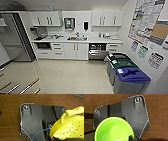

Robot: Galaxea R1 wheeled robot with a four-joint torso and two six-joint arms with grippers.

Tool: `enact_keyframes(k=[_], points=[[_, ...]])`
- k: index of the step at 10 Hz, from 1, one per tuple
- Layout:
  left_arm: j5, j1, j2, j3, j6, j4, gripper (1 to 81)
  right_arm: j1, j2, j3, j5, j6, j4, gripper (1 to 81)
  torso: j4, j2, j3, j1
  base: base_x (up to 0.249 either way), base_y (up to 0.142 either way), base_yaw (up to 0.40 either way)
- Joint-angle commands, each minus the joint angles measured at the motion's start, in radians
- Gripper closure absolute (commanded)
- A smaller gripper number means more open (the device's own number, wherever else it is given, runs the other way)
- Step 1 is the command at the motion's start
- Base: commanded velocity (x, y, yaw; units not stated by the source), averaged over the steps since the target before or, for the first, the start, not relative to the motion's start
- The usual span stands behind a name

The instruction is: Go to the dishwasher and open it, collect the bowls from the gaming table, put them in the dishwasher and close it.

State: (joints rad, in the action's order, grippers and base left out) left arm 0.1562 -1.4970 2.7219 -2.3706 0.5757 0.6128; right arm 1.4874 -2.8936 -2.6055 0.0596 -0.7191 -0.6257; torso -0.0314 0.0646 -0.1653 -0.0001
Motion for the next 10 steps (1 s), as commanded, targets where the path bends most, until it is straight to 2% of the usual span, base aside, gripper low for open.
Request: enact_keyframes(k=[1,10], points=[[-0.035,0.034,-0.022,0.007,-0.002,0.013,81.1,-0.043,0.008,-0.002,-0.040,0.001,-0.009,81.1,0.000,0.000,0.000,0.000,0.168,0.000,0.000],[-0.035,0.034,-0.025,0.007,-0.002,0.013,81.1,-0.048,0.001,-0.002,-0.040,0.001,-0.011,81.1,0.000,0.000,0.000,0.000,0.168,0.000,0.000]])
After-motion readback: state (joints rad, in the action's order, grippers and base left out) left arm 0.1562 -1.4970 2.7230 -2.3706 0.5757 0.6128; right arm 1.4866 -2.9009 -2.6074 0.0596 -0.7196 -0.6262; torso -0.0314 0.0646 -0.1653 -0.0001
